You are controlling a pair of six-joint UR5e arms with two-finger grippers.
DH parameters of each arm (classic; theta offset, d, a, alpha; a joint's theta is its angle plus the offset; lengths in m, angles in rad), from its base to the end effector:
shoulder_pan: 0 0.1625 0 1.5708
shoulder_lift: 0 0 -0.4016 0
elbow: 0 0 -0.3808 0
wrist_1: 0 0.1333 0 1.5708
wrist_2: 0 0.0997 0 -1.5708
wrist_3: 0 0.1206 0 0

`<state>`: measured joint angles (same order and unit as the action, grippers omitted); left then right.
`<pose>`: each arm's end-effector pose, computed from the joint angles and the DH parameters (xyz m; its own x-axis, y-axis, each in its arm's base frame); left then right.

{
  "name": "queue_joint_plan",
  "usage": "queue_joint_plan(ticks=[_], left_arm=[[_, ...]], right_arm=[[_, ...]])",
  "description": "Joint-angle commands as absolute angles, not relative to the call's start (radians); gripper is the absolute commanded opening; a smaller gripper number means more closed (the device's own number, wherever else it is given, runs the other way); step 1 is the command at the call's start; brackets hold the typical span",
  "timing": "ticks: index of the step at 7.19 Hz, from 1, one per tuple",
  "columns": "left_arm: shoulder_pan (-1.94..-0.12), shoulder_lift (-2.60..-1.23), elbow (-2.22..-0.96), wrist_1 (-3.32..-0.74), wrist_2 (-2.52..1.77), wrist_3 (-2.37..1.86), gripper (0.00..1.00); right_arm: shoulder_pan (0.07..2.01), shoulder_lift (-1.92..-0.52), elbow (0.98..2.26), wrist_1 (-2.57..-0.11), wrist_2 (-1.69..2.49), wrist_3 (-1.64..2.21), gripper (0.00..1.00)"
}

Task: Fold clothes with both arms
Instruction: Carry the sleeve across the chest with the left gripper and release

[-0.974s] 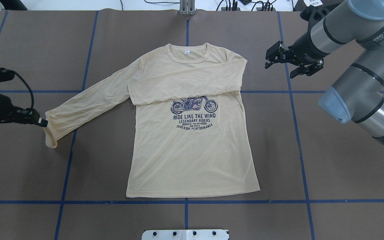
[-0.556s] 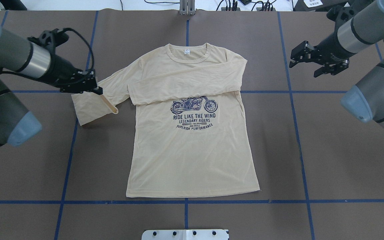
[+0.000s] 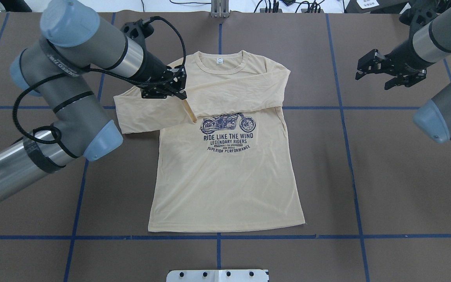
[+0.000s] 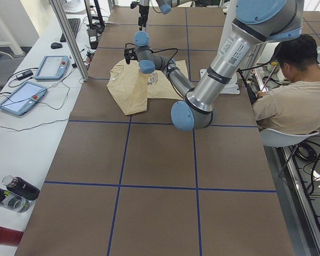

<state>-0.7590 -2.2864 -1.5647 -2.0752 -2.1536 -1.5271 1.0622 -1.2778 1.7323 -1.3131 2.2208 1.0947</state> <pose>0.4484 -0.5176 0.1593 0.2620 -0.1982 -0.9445 0.1892 0.9702 -0.1512 -0.2377 -0.5502 0.3873 0.5580 0.2516 0.7908 -0.2779 0.9546 -0.1076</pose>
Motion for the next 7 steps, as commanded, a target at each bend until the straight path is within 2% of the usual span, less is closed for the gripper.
queue_joint_plan(ticks=[1,5,7], left_arm=[[-0.683,-2.445,-1.444,-2.083,-2.056,-1.572,0.0],[-0.589,-2.577,-1.337,-2.089,-1.887,-1.539,0.0],[-0.552,-2.588,-1.299,-2.109,-1.855,-1.54,0.0]], right_arm=[[1.062,-1.275,1.729,-1.313,2.218,1.094,0.91],[1.062,-1.275,1.729,-1.313,2.217,1.094,0.91],[1.06,-1.275,1.727,-1.313,2.217,1.094,0.91]])
